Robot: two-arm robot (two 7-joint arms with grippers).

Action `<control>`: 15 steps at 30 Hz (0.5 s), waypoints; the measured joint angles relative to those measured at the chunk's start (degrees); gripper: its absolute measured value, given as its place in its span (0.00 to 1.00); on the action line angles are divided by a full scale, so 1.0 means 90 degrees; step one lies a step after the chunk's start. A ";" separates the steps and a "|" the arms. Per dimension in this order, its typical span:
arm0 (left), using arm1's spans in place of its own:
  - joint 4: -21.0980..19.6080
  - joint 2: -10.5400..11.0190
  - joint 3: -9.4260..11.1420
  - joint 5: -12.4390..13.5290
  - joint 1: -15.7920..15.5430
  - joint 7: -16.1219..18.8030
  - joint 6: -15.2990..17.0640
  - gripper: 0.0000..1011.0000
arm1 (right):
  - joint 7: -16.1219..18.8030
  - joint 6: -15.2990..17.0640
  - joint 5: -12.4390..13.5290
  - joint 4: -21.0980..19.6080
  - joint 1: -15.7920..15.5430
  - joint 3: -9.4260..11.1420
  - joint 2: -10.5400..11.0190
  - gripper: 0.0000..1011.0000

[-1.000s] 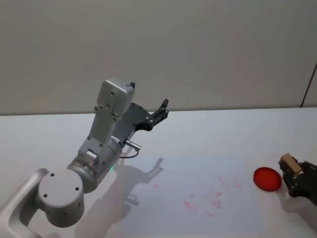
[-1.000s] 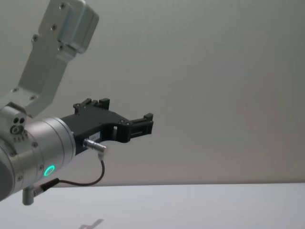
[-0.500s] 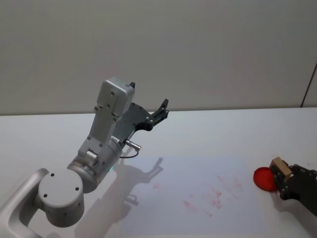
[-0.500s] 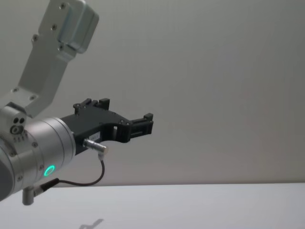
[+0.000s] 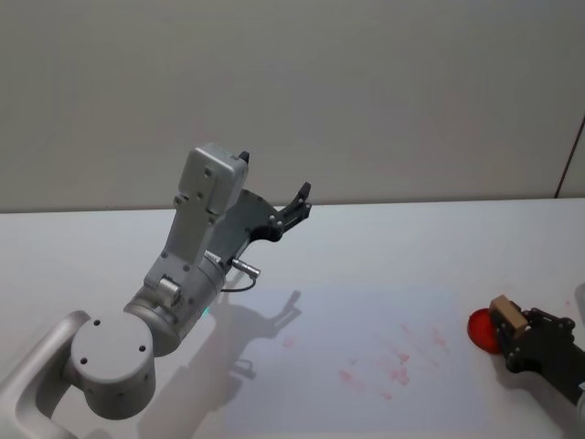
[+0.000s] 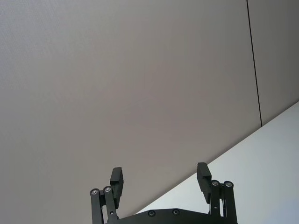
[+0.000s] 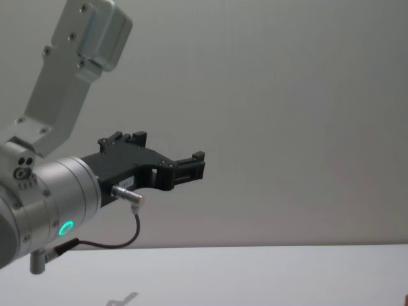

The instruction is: Use the one hand to pick up the stamp and affix it onto the A4 paper.

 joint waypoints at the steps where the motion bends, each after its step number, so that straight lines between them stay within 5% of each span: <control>1: 0.0000 0.0000 0.0000 0.0000 0.0000 0.0000 0.0000 0.99 | -0.0001 0.0003 -0.0012 0.0012 0.0009 -0.0006 -0.0010 0.22; 15: 0.0000 0.0000 0.0000 0.0000 0.0000 0.0000 0.0000 0.99 | -0.0027 0.0029 -0.0214 0.0153 0.0102 -0.0076 -0.0124 0.22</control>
